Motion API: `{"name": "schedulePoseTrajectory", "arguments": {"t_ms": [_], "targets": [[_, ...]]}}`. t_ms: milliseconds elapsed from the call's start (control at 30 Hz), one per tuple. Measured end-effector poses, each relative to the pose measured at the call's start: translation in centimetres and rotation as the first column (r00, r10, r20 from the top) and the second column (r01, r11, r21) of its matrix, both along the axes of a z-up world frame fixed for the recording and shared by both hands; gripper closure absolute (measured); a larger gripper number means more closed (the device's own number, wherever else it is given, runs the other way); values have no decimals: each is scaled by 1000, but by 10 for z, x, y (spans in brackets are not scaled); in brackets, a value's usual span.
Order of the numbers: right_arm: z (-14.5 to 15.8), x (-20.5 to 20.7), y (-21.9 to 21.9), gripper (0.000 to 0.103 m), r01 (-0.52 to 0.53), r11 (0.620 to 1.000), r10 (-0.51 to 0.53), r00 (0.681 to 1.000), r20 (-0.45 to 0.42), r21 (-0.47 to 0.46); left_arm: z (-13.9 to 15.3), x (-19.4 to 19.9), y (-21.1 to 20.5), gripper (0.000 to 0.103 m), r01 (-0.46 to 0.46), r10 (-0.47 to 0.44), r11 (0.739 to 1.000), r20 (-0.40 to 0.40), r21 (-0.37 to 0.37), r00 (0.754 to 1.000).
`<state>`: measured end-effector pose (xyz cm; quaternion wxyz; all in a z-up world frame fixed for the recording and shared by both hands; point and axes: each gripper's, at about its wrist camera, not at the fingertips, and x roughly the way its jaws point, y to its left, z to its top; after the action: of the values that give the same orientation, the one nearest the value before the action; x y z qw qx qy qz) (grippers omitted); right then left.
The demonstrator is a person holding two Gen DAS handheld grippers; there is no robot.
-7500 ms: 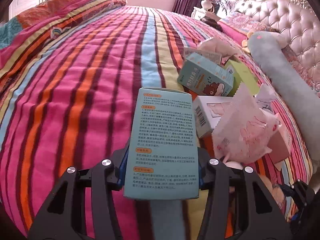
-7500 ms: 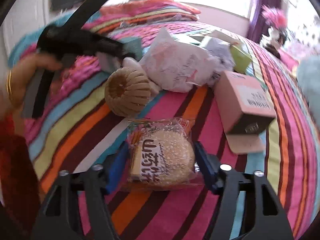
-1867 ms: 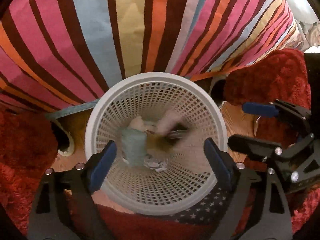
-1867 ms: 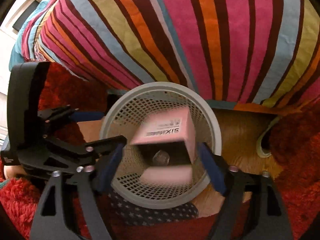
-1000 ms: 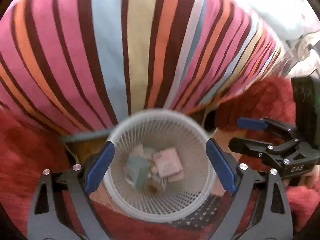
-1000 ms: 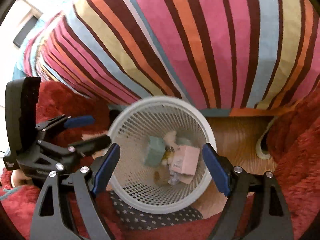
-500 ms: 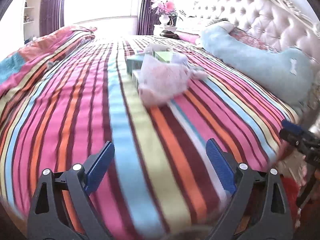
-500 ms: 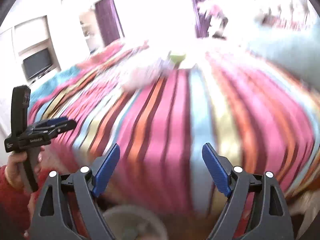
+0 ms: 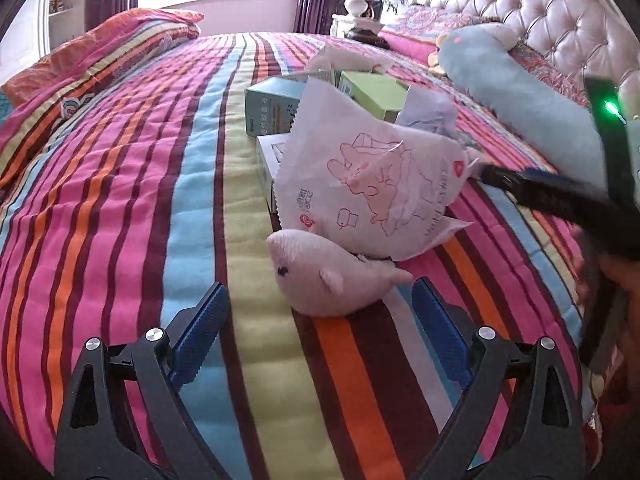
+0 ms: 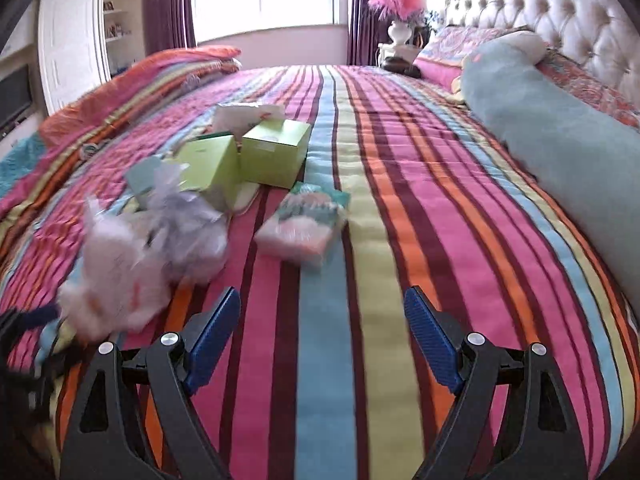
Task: Collect trash
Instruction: 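Grasp the pink plush pig with the left tool while the right tool grasps the green yushu tissue pack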
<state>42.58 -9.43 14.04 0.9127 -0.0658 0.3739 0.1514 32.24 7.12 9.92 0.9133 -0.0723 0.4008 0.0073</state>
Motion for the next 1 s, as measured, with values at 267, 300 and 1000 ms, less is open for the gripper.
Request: {"name": "schedulePoseTrajectory", "arguments": {"t_ms": [267,300,1000], "targets": [[-22,54,18,23,31,999,-32,995,-98,-15,-4,19,0,13,12,-12,1000,-26,6,1000],[-23,56,20,23,29,1000,-30,994,-109,-13,-4,20,-1,13,15,-14,1000,-27,13,1000],[-12,-3,-24,54,-14,989,22,998,-50,149,20,-30,15,59,94,-90,994,64,-62,994]]}}
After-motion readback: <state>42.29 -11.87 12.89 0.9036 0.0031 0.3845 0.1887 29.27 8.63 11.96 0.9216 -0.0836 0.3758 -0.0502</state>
